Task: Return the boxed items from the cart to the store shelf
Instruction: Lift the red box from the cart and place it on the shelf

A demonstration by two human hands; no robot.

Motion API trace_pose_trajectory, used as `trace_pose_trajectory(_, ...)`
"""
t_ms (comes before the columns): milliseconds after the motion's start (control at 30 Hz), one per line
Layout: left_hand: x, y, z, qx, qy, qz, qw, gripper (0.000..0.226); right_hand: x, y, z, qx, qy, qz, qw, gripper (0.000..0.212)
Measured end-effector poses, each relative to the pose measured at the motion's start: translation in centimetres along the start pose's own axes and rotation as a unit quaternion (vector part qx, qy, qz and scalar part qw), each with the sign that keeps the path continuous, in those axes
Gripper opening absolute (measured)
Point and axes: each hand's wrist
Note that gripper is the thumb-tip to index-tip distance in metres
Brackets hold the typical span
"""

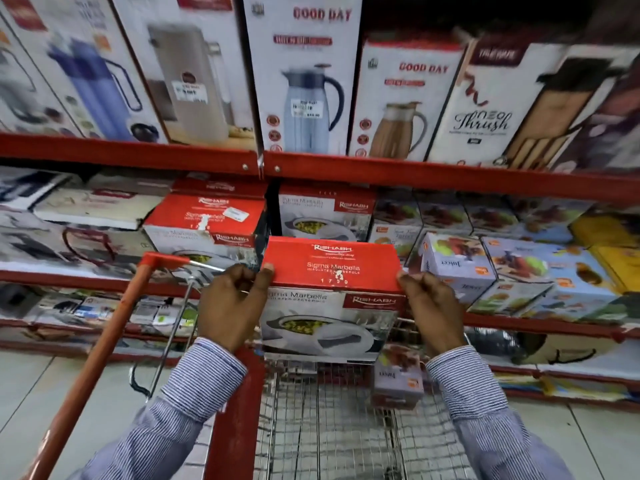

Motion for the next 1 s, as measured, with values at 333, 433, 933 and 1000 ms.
trace_pose_trajectory(333, -3.9, 0.6, 3.3, 0.037, 0.016, 0.031, 0.999, 0.038, -3.9, 0.6, -3.4, -0.030, -0.083, 0.013, 0.996, 0.024)
trace_pose_trajectory(433, -4.6, 1.9, 2.8, 0.040, -0.007, 0.019, 0.999, 0.029, -4.8, 2.0, -2.9, -0.032, -0.075, 0.004, 0.997, 0.019)
trace_pose_trajectory(933, -6.1, 6.2, 0.1, 0.030, -0.090, -0.039, 0.995, 0.035, -8.2, 6.2, 1.1, 0.047, -0.022, -0.020, 0.998, 0.020)
trace_pose_trajectory(1000, -6.4, 6.4, 0.1, 0.033, -0.095, -0.048, 0.994, 0.036, -8.9, 6.4, 1.3, 0.041, -0.018, -0.031, 0.999, 0.020)
Point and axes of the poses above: each hand's wrist, its own x-axis away from the middle knuckle, its own y-axis out of the palm, z = x × y, and after that the axes turned 12 degrees about z, right-handed
